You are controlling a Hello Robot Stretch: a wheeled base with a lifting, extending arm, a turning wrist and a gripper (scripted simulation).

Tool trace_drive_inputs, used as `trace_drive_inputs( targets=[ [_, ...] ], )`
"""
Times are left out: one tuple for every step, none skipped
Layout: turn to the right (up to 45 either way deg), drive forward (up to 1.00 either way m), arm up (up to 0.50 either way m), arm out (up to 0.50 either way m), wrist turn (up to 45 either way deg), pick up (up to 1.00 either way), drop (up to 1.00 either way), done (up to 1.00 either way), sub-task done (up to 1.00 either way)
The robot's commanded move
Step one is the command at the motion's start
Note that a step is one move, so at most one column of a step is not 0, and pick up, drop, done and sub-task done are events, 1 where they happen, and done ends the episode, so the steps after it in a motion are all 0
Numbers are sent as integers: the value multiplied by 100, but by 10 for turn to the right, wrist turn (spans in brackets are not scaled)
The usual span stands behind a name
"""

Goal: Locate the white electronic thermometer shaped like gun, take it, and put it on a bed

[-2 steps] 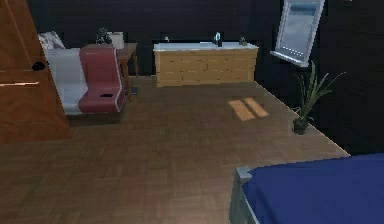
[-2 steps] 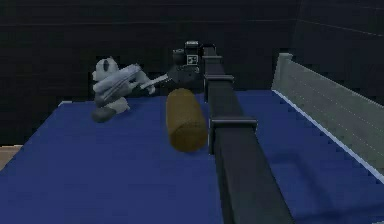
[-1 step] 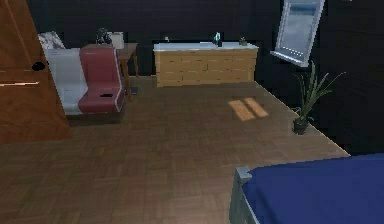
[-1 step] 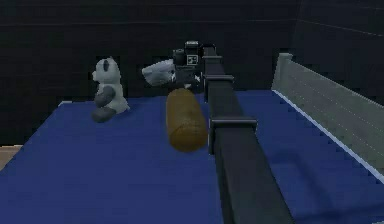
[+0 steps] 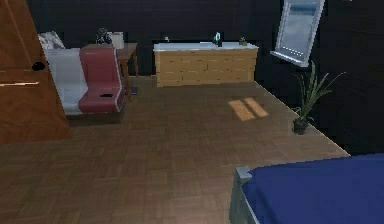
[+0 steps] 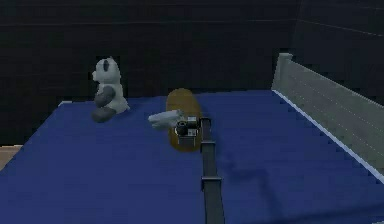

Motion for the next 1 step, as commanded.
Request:
trace_drive_inputs(
  targets=[
    [0,0,-32,0,0,0,0,0,0]
  ],
)
